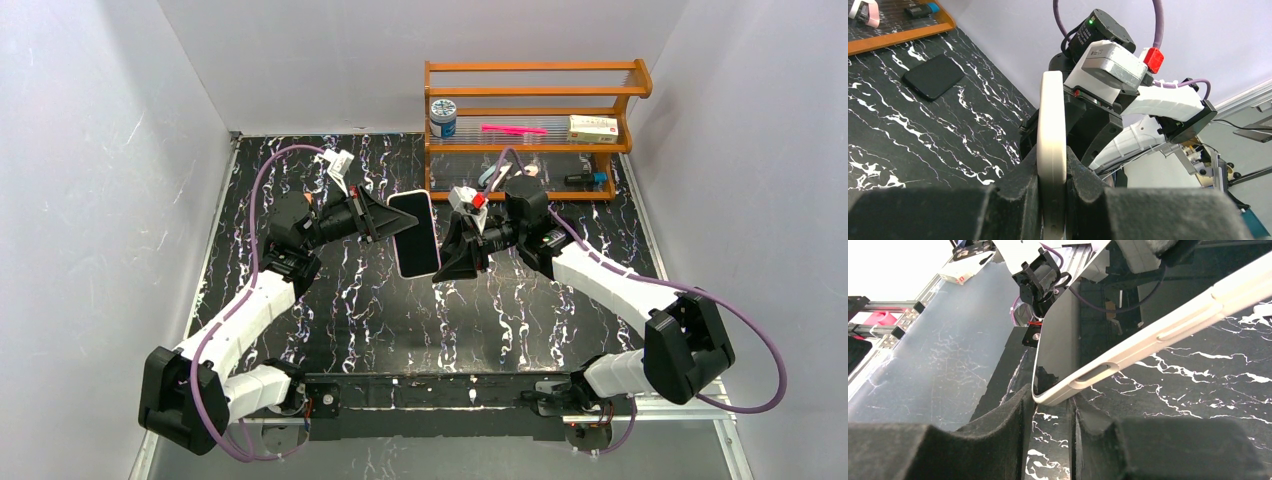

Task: Take the phone out of the phone case
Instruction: Remove the phone case from the phone.

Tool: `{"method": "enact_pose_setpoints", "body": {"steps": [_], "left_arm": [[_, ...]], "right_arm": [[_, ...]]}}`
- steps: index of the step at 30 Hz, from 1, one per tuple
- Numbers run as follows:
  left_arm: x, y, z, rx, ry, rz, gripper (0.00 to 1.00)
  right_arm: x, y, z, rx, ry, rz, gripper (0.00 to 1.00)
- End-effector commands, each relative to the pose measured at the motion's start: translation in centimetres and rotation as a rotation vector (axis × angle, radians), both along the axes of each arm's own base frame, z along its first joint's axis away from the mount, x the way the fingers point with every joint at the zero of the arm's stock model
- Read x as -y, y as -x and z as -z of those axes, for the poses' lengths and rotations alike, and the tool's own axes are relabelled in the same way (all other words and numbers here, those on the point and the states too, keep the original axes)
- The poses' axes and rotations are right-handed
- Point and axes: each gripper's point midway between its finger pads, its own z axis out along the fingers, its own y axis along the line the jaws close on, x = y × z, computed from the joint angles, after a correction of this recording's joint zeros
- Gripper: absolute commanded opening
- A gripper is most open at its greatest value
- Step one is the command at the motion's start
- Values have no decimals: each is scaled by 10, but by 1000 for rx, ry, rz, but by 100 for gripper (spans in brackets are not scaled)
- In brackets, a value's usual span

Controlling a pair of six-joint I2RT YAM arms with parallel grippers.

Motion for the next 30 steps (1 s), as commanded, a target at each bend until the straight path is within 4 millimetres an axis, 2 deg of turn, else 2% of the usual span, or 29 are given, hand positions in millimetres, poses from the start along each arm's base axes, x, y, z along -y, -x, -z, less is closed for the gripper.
{"method": "enact_pose_setpoints", "body": {"steps": [1,6,12,15,20,25,30], "left_arm": [[-3,11,-22,79,42,5,0],[-4,13,-22,88,43,6,0],[-3,14,-23,77,50,11,0],[-1,15,-21,52,52,21,0],[6,18,-16,-19,63,50,0],[19,31,-16,-63,75,96,0],[29,31,-4,-181,75,129,0]], "right_arm": [[-3,-3,-17,56,-54,-7,38],[-4,-4,-17,46,-52,-3,34],[-6,-6,-12,44,-49,1,9],[-6,-9,-10,72,-52,19,2],[-8,-19,-8,146,-57,67,1],[-10,-32,-8,207,-56,127,1],[-10,-43,-10,288,-40,164,1]]}}
